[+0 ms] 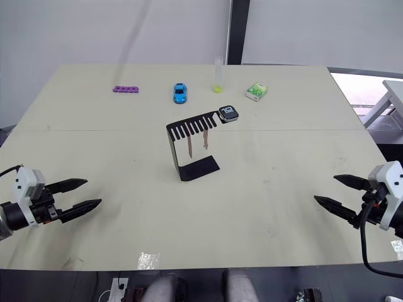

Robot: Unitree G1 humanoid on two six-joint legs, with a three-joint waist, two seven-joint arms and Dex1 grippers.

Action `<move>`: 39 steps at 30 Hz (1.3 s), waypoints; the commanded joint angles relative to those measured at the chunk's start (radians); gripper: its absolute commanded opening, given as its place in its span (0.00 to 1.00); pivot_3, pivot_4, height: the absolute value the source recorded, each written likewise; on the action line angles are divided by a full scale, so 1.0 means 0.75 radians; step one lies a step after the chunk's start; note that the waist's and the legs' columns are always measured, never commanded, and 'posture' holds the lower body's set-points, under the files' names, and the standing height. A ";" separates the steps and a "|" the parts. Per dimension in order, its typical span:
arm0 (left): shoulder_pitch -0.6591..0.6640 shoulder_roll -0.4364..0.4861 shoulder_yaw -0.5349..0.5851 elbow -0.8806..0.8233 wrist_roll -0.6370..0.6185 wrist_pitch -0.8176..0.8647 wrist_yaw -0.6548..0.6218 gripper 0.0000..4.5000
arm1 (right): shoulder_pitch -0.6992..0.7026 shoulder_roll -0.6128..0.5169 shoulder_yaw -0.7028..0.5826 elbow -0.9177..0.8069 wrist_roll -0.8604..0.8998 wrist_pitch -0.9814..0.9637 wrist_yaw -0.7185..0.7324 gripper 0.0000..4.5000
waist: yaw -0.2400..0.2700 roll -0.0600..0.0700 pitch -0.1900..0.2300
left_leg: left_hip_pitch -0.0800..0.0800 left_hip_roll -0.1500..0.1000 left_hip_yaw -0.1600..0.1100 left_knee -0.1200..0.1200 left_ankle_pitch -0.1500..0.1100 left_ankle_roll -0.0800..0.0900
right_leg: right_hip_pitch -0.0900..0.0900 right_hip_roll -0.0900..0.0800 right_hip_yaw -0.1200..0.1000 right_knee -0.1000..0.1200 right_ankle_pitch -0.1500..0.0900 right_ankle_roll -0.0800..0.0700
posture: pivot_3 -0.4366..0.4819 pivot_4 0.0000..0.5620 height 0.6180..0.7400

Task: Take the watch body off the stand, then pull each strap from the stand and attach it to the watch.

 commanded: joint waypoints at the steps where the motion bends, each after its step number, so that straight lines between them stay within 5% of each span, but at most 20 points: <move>1: -0.010 0.017 0.008 0.017 0.011 -0.055 -0.020 0.99 | -0.025 0.004 -0.012 -0.014 -0.006 -0.024 -0.024 1.00 | -0.001 0.000 0.000 | 0.000 0.000 0.000 0.000 0.000 0.000 | 0.000 0.000 0.000 0.000 0.000 0.000 | 0.48 0.27 1.00; 12: -0.013 -0.009 -0.047 0.099 0.043 -0.174 -0.028 0.99 | -0.082 0.038 0.045 -0.090 -0.048 -0.012 -0.165 1.00 | -0.001 0.000 0.000 | -0.001 0.000 0.000 0.000 0.000 -0.001 | -0.001 -0.001 0.000 0.001 0.000 0.000 | 0.48 0.27 1.00; 22: -0.098 0.005 -0.080 -0.140 -0.124 0.018 -0.027 0.99 | -0.091 0.117 0.033 -0.371 -0.002 0.154 -0.394 1.00 | 0.000 0.000 0.000 | -0.001 0.000 0.000 0.000 0.001 -0.001 | -0.001 0.000 0.000 0.002 0.000 0.000 | 0.48 0.27 1.00; 30: -0.493 0.061 -0.171 -0.400 -0.432 0.367 0.036 0.99 | -0.314 0.212 0.025 -0.799 0.382 0.581 -0.826 1.00 | -0.001 0.000 0.000 | -0.001 0.000 -0.002 0.000 0.006 -0.010 | -0.002 0.001 -0.001 0.004 0.000 0.000 | 0.48 0.27 1.00; 39: -1.017 -0.092 -0.405 -0.262 -0.355 0.372 0.152 0.99 | -0.866 0.322 0.287 -0.853 0.841 0.894 -1.560 1.00 | -0.007 0.000 0.001 | -0.003 0.000 0.000 0.002 0.009 -0.013 | -0.005 0.004 0.001 0.005 0.000 0.000 | 0.48 0.27 1.00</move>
